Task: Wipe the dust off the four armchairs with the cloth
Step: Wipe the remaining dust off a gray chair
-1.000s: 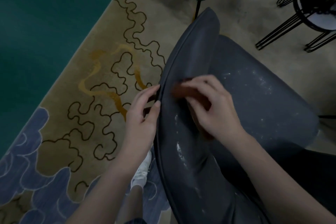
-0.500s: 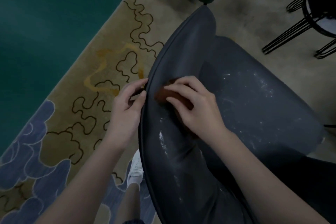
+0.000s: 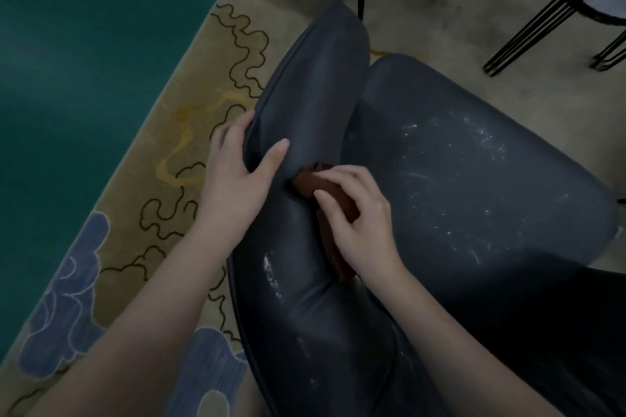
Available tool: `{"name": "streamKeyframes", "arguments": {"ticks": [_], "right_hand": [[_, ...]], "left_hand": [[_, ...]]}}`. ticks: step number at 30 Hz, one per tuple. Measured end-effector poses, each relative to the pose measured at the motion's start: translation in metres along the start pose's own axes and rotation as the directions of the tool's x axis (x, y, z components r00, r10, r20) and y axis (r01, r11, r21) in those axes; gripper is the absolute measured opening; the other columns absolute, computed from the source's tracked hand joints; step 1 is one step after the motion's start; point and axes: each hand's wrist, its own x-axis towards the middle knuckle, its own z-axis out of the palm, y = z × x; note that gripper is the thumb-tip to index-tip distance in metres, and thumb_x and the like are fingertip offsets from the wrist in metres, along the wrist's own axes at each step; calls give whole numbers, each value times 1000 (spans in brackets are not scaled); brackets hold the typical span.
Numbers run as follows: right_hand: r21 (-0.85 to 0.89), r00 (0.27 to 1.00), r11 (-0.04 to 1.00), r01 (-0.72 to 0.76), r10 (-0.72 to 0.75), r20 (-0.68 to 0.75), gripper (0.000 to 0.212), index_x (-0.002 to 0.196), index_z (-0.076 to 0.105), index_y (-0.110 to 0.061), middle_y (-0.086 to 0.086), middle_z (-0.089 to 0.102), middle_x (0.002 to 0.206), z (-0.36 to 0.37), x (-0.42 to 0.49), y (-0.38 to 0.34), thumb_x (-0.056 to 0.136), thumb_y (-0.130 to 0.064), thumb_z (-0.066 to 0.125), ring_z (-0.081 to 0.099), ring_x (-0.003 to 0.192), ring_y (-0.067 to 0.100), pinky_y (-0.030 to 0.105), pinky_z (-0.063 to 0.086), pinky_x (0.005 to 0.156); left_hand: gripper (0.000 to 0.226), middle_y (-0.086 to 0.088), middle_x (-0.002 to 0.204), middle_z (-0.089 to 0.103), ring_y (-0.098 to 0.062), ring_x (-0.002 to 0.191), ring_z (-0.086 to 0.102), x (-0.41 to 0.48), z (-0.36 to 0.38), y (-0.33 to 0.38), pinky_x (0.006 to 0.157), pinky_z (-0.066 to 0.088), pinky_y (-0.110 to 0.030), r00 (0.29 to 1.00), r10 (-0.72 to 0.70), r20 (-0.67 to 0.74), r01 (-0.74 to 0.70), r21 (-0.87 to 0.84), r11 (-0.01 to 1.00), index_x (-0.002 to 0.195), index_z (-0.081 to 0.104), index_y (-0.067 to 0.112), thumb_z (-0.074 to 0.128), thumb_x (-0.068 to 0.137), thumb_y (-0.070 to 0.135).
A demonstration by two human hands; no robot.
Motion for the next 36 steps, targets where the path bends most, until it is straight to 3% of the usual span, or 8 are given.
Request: {"name": "streamKeyframes", "arguments": {"ticks": [6,11,16,21,24,28,33,36], "right_hand": [[76,998,996,43,-45,33,22,112,69,-8,3,59,114,-7,-23,14,94,-18,61,55,112,3,15,39,98],[189,960,946,-262,275,-46,21,113,62,-27,-2,59,114,4,-12,59,99,-12,56,55,109,-1,13,40,96],[312,864,815,-488,502,40,25,117,61,-17,5,64,116,37,0,116,97,-30,53,59,111,18,44,46,102],[190,818,795,-575,558,140,43,118,60,-21,5,65,116,61,2,166,89,-51,50,60,111,21,48,47,99],[76,793,804,-590,559,242,29,118,60,-19,7,64,114,64,-7,196,97,-38,52,60,108,23,45,48,98],[-43,746,807,-589,564,356,22,121,60,-15,10,60,120,65,-22,223,102,-21,52,58,110,25,26,43,92],[-65,737,810,-583,560,379,23,122,61,-13,6,62,114,68,-28,227,102,-19,51,58,105,20,18,38,83],[-25,646,727,-686,625,438,23,121,61,-15,1,65,109,61,-23,221,102,-24,52,59,104,16,15,39,79]], "left_hand": [[82,4,153,30,-10,138,33,0,9,-4,104,27,-21,999,35,-23,-30,181,983,154,26,28,66,86,49],[79,5,152,32,-9,136,34,-2,12,-2,102,27,-19,997,42,-65,-25,233,972,153,27,29,66,87,48],[79,4,149,35,-6,132,36,-4,13,-2,92,22,3,994,71,-85,-45,282,959,153,29,29,64,86,49],[77,12,142,38,12,116,32,-4,13,-1,84,19,13,990,95,-107,-59,293,954,152,33,25,66,85,45],[76,17,132,37,13,113,33,-3,15,-1,85,20,12,985,115,-127,-72,303,950,151,37,22,66,84,45],[84,19,131,39,10,116,35,-1,15,-1,88,22,10,983,126,-133,-80,309,948,150,38,25,57,75,58],[83,19,129,40,5,120,37,0,16,-6,95,23,0,976,150,-159,-87,346,934,148,40,24,67,80,61],[81,18,127,41,9,116,36,1,16,-5,93,23,6,976,155,-154,-94,343,935,148,41,21,67,81,58]]}}
